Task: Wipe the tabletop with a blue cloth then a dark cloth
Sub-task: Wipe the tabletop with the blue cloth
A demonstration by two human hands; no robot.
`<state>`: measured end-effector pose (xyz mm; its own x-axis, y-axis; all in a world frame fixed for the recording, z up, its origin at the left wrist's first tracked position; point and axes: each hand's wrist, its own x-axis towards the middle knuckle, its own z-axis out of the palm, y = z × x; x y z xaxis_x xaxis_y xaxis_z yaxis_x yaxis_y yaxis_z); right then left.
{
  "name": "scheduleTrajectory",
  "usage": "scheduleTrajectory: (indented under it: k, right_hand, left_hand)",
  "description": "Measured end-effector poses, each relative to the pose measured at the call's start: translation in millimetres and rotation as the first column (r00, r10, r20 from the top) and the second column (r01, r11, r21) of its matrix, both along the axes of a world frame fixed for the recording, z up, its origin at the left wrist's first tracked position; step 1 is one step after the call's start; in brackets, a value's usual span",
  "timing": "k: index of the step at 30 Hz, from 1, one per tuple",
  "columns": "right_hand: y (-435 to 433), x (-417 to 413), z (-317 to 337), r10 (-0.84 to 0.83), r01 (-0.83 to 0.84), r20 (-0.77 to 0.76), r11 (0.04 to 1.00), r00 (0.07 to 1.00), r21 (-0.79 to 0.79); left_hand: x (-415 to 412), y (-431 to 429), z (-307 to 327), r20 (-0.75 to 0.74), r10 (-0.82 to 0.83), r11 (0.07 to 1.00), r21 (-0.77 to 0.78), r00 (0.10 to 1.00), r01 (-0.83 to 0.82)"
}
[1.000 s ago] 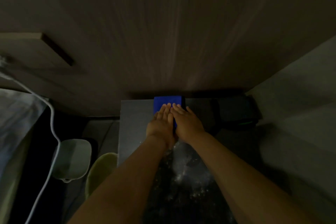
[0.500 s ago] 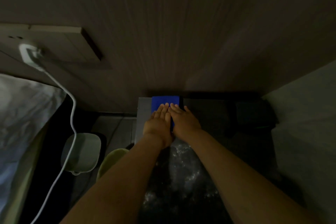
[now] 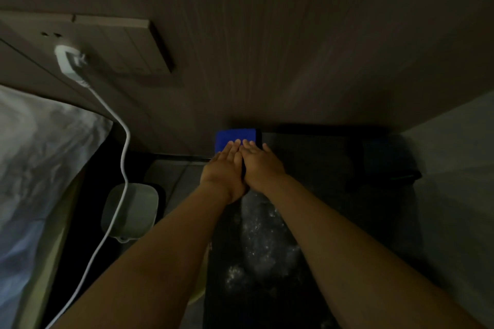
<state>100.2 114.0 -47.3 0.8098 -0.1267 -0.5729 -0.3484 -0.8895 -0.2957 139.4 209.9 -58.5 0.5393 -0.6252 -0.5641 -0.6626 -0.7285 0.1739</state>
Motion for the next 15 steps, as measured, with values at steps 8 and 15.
scheduleTrajectory:
  k: [8,15]
  right_hand:
    - [3.6,7.6,-2.8,0.032,-0.034,-0.052,0.999,0.998,-0.037]
    - [7.4,-0.2,-2.5,0.026,-0.027,-0.016,0.998,1.000,-0.062]
  left_hand:
    - [5.4,3.4,3.0,-0.054,0.006,1.000,-0.028,0.999,-0.008]
    - [2.0,7.0,-0.5,-0.070,0.000,1.000,-0.022,0.998,-0.002]
